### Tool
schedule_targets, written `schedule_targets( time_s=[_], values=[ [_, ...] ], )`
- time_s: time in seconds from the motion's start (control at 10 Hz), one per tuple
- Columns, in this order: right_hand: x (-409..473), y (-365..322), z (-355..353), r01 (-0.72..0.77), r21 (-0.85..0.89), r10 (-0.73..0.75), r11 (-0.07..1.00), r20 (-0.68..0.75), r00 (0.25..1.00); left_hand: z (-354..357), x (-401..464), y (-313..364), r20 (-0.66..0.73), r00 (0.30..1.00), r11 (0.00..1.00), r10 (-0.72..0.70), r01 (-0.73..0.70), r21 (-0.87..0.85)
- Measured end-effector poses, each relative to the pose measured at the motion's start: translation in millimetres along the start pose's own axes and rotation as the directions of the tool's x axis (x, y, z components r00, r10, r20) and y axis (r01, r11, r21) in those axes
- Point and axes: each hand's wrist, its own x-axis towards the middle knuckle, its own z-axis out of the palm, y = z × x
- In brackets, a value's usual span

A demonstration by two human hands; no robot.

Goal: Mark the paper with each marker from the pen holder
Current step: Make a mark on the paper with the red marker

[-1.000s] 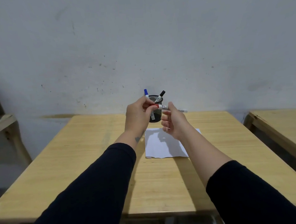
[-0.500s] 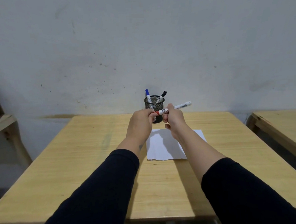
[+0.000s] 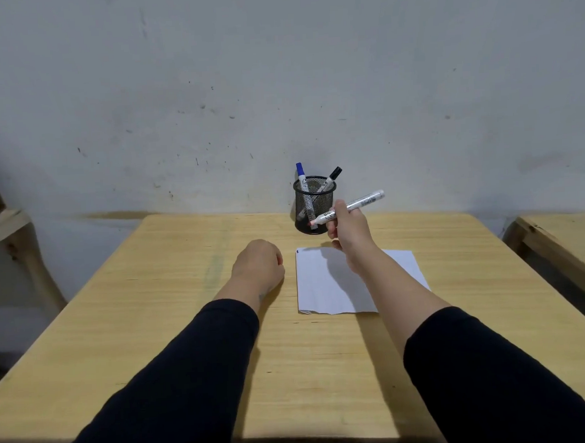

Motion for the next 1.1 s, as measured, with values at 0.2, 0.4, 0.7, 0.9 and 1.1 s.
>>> schedule_targets(
  time_s=[0.2,0.4,0.7,0.9,1.1],
  values=[
    [0,10,3,-0.013,0.098,0.012,0.995,0.012,1.0,17,-6,-8,-0.091,0.995,0.999,0.032,-0.035,-0.033],
    [0,23,11,0.041,0.08,-0.044,0.996,0.03,0.999,41,-11,-15,-0.019,1.0,0.997,0.002,-0.001,0.08],
    [12,51,18,0.038,0.103,-0.047,0.994,0.079,0.996,44,-5,-17,-0.002,1.0,0.992,0.014,-0.013,0.125],
    [16,54,22,0.133,-0.072,-0.136,0.989,-0.048,0.989,43,-3,-16,-0.011,1.0,0.989,0.013,-0.011,0.146],
    [19,59,21,0.157,-0.19,-0.17,0.969,-0.052,0.984,45,-2,-17,-0.021,0.999,0.989,0.023,-0.02,0.146]
  ],
)
